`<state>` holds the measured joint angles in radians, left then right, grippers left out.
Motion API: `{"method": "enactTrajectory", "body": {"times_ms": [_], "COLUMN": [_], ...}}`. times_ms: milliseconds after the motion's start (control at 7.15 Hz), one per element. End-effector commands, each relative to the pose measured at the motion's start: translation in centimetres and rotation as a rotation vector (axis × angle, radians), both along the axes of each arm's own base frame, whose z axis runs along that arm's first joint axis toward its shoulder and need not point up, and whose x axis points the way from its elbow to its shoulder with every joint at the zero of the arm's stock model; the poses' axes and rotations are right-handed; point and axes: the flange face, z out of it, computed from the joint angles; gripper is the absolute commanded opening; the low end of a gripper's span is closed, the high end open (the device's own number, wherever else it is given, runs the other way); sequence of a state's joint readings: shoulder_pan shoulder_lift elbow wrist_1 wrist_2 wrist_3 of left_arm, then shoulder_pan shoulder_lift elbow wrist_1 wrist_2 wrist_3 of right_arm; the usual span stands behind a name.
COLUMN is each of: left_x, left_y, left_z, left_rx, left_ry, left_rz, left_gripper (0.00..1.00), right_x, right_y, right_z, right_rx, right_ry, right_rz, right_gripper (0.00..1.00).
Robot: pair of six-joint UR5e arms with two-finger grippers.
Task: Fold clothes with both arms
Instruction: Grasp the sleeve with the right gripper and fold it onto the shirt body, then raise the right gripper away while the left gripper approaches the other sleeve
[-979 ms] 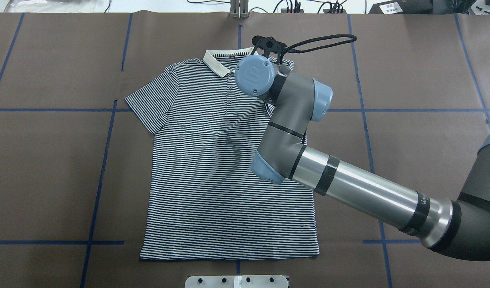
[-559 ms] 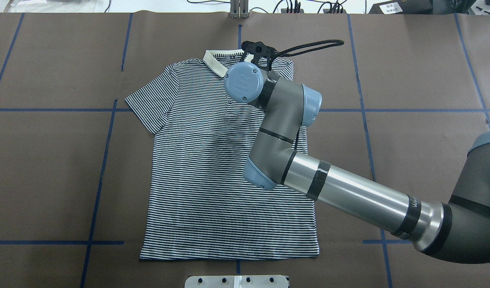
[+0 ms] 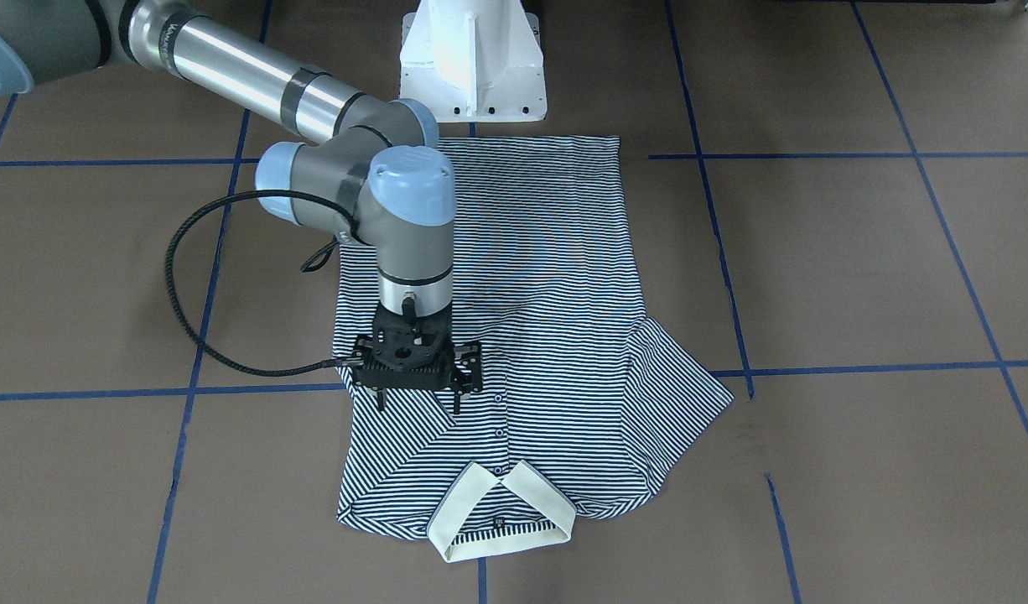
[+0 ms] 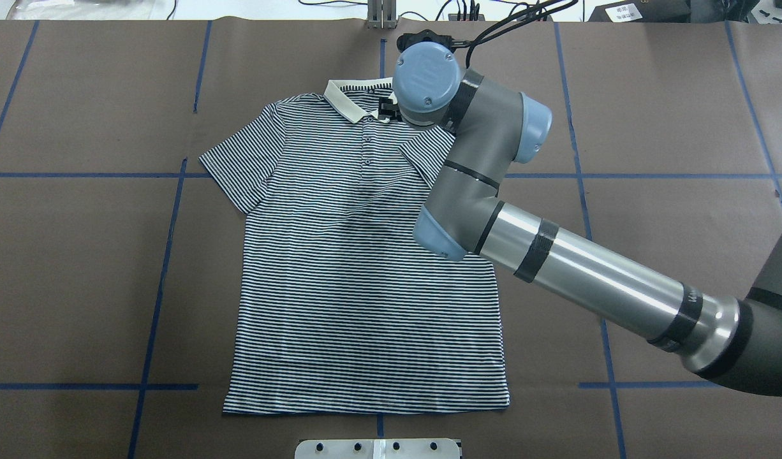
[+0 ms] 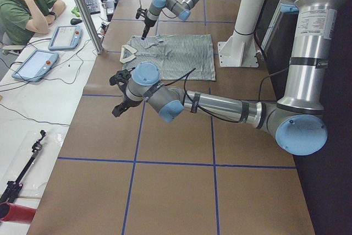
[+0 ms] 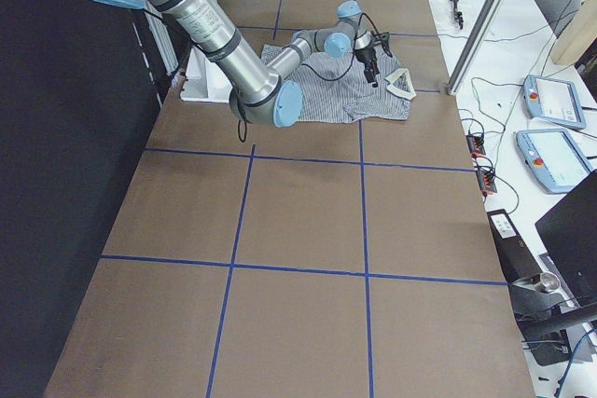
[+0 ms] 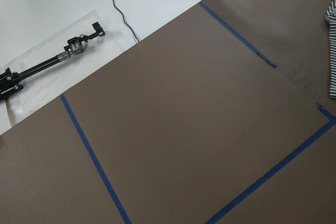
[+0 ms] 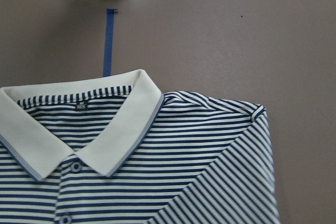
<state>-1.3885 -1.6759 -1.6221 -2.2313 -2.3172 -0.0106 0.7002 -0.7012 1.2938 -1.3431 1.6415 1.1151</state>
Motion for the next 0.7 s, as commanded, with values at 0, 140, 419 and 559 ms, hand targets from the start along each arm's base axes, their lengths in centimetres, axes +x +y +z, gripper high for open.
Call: {"method": "enactTrajectory", "body": {"times_ms": [0, 140, 419, 559], "left_x": [9.4, 13.9, 23.4, 27.8], "left_y": [-3.9, -4.1, -3.4, -2.5], "left_z": [-3.2, -4.3, -7.8, -9.4], "left_rx": [-0.175, -0.267, -0.402, -0.459], "left_ry": [0.098, 0.122, 0.194, 0.229], "left_rz": [-0.058, -0.141, -0.267, -0.326], "left_gripper": [0.98, 0.87, 0.72, 0.68], "right_x": [12.2, 17.8, 24.6, 25.6], "right_y": [-0.6, -1.0, -1.4, -0.8], "right_z": [5.9, 9.7, 15.0, 16.9], "right_rx": [0.058, 0.071, 0.101, 0.113], "right_ry": [-0.008, -0.006, -0.059, -0.07], "right_rz": [-0.174, -0.241, -0.31, -0.306], "right_gripper": [1.0, 1.0, 1.0, 1.0]}}
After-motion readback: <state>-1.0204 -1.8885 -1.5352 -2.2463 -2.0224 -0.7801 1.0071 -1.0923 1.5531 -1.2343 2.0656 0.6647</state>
